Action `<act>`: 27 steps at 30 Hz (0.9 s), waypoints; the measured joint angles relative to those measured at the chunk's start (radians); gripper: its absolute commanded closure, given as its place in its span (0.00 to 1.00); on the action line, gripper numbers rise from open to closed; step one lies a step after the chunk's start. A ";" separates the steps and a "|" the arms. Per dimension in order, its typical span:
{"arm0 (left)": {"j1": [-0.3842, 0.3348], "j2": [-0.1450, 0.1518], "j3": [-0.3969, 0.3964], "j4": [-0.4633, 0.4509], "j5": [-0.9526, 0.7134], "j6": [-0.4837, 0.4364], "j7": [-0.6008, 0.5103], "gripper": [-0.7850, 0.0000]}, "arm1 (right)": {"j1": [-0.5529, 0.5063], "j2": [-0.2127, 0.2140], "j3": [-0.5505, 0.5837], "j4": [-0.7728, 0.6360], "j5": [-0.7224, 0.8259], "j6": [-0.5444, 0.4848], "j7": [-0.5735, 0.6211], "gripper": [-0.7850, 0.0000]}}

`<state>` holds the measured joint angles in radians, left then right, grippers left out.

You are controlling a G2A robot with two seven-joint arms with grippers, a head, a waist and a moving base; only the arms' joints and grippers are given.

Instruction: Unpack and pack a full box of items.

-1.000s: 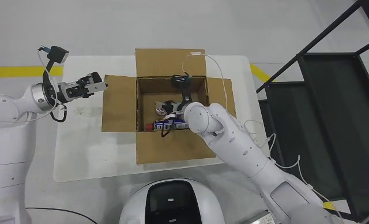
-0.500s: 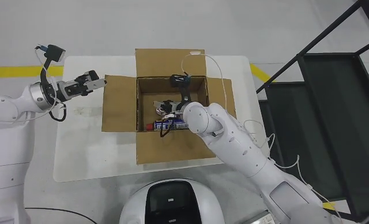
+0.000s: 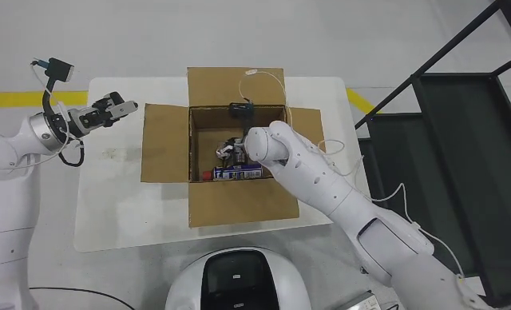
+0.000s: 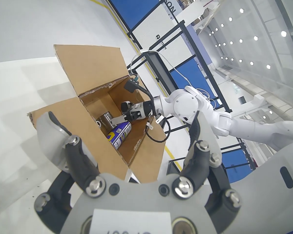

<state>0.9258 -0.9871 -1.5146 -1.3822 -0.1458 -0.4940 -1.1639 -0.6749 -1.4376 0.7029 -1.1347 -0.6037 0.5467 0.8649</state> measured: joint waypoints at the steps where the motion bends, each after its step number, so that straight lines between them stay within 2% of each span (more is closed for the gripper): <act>1: 0.000 0.000 0.000 0.000 0.000 0.000 0.000 0.00 | 0.006 -0.005 -0.006 0.016 0.003 0.004 -0.001 0.51; 6: 0.000 0.000 0.000 0.000 0.000 0.000 0.000 0.00 | 0.025 -0.028 -0.027 0.089 0.013 0.007 -0.003 0.39; 18: 0.000 0.000 0.000 0.000 0.000 0.000 0.000 0.00 | 0.059 -0.078 -0.050 0.241 0.045 -0.011 -0.055 0.28; 20: 0.000 0.000 0.000 0.000 0.000 0.000 0.000 0.00 | 0.060 -0.085 -0.052 0.260 0.052 -0.017 -0.063 0.33; 27: 0.000 0.000 0.000 0.000 0.000 0.000 0.000 0.00 | 0.070 -0.115 -0.063 0.332 0.073 -0.037 -0.088 0.39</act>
<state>0.9258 -0.9871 -1.5146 -1.3822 -0.1458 -0.4940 -1.1639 -0.6053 -1.5526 0.6395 -0.8025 -0.5312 0.5099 0.7766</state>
